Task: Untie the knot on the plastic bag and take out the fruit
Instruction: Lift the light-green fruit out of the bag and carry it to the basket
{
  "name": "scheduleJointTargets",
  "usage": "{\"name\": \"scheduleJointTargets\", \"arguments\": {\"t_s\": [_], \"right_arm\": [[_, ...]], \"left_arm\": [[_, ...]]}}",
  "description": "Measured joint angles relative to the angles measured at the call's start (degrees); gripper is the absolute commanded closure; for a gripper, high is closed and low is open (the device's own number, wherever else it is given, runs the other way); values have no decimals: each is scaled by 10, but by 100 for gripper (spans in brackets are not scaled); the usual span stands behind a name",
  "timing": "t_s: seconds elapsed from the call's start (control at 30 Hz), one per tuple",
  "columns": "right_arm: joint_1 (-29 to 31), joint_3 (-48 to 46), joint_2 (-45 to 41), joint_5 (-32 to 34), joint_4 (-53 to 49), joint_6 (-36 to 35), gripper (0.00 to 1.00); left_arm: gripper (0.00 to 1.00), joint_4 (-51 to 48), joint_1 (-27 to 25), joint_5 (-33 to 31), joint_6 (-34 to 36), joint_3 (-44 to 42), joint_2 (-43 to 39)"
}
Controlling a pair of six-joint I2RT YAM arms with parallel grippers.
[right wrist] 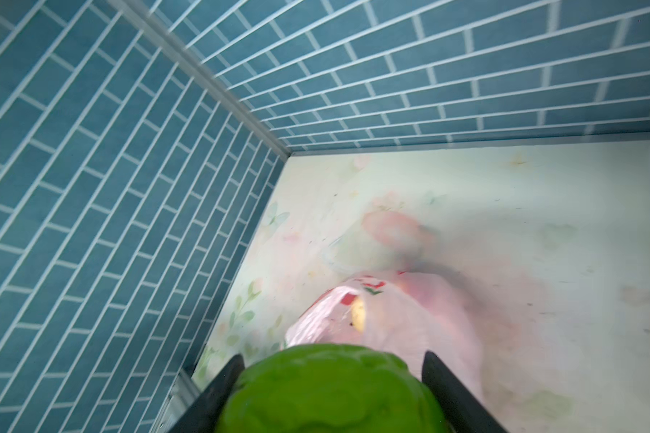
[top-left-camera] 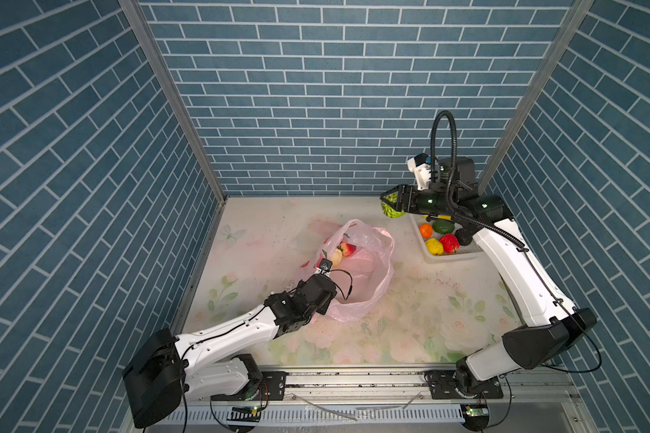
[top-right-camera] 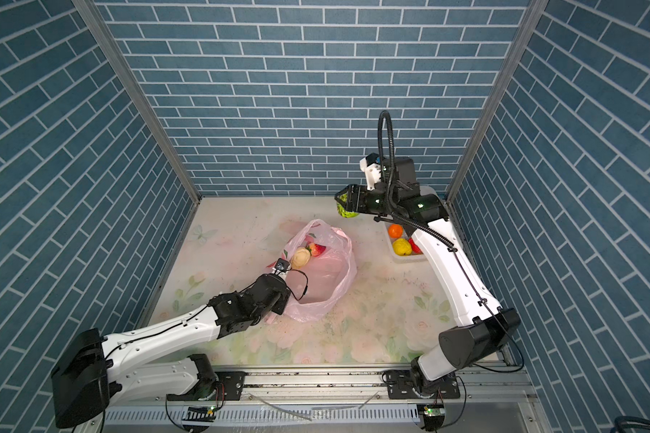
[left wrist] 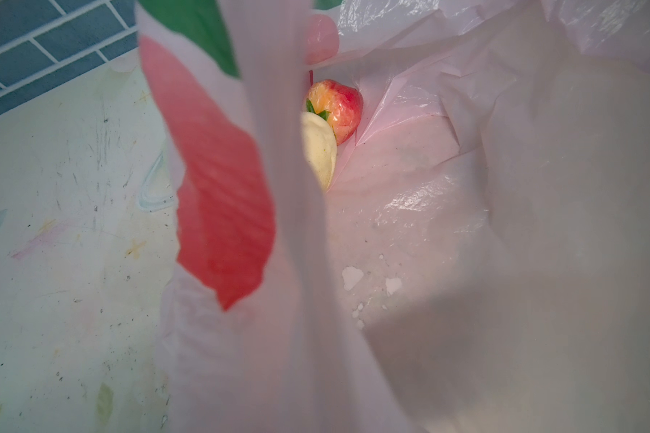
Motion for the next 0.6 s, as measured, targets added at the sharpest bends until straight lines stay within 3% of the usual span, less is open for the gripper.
{"name": "scheduleJointTargets", "arguments": {"t_s": [0.27,0.6], "right_arm": [[-142,-38,38,32,69,-11,41],[-208,-35,230,83,140,-15,41]], "left_arm": [[100,0,0,1,0,12,15],[100,1,0,1,1,20,15]]}}
